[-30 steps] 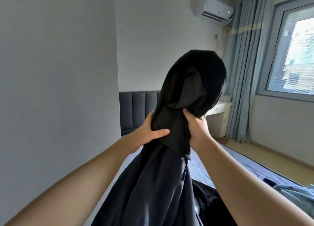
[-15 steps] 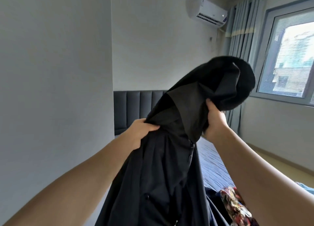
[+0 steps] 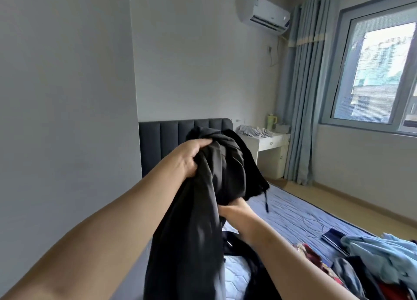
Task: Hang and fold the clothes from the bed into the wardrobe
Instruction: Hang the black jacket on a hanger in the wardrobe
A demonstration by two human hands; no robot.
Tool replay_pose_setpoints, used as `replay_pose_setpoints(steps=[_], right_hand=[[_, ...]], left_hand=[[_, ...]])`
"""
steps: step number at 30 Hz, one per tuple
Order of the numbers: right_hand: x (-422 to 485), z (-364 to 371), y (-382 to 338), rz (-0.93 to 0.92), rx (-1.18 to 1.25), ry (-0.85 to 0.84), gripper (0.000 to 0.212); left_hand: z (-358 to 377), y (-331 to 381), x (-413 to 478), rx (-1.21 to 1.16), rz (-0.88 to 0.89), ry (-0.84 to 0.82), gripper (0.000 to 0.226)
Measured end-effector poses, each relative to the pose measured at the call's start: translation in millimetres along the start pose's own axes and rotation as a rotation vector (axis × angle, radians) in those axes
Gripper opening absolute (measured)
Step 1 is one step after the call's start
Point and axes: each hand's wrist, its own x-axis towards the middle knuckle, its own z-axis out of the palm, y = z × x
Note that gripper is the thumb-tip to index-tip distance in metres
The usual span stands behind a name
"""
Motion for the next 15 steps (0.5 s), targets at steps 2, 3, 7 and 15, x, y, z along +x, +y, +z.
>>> replay_pose_setpoints(steps=[2,3,7,15], right_hand=[[6,-1,-1,0.054,0.044,0.102,0.038],[7,-3,-1,0.077,0.075,0.120,0.034],[15,-14,-6,0.125,0.282,0.164,0.018],[56,-27,-28,0.144,0.569,0.342,0.033]], left_hand=[[-12,-3,-2,0.124,0.009,-0.123,0.017],[-21,-3,-1,0.176,0.044,-0.153,0.017],[-59,2,2,0.335,0.165,-0.056,0.037],[-99,-13,8,1.124,0.473,0.454,0.040]])
